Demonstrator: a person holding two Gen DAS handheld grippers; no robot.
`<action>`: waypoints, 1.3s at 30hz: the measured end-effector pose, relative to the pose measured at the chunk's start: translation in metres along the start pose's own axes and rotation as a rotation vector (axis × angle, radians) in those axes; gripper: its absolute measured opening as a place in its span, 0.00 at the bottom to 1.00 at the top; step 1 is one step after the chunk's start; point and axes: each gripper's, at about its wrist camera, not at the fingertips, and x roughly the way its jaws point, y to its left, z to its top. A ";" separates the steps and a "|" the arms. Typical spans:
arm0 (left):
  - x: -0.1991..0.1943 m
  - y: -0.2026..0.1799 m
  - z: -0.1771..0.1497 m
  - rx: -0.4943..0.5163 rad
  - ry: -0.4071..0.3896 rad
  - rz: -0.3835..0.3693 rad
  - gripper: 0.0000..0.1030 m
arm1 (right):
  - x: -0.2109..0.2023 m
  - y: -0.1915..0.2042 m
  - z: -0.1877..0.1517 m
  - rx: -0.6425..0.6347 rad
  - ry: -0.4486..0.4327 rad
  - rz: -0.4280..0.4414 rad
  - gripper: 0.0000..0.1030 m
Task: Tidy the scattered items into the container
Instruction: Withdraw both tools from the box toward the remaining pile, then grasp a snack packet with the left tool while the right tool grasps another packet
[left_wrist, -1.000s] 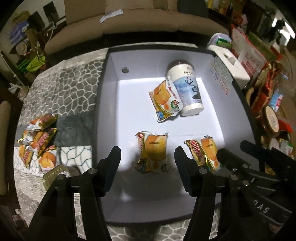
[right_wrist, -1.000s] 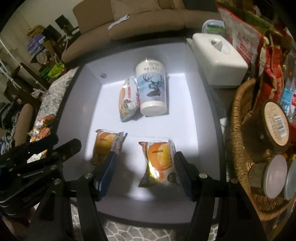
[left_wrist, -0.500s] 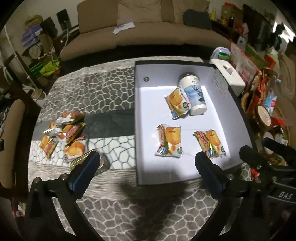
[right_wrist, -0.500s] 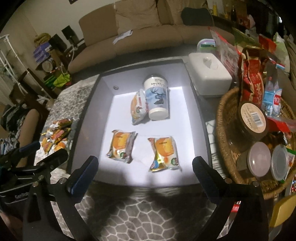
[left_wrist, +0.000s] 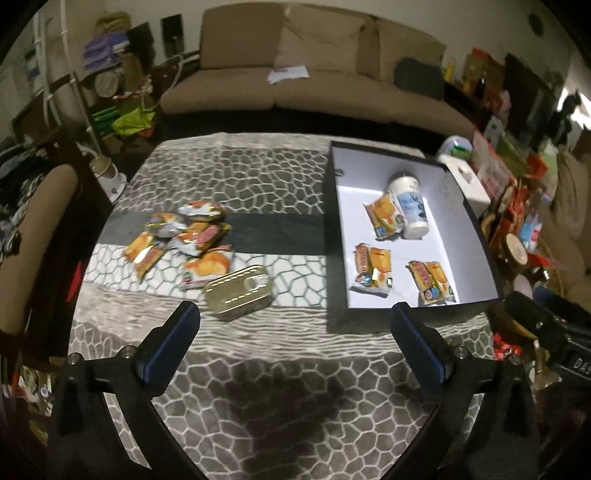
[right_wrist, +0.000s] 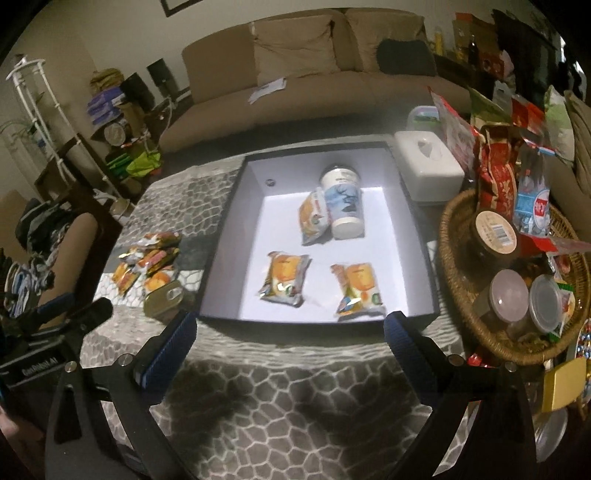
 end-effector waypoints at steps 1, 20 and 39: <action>-0.004 0.007 -0.002 -0.010 -0.008 0.005 1.00 | -0.002 0.005 -0.002 -0.005 -0.002 0.004 1.00; -0.059 0.142 -0.045 -0.136 -0.043 0.064 1.00 | 0.003 0.132 -0.031 -0.137 0.011 0.087 1.00; 0.013 0.256 -0.032 -0.181 0.019 0.120 1.00 | 0.097 0.222 0.000 -0.189 0.082 0.143 1.00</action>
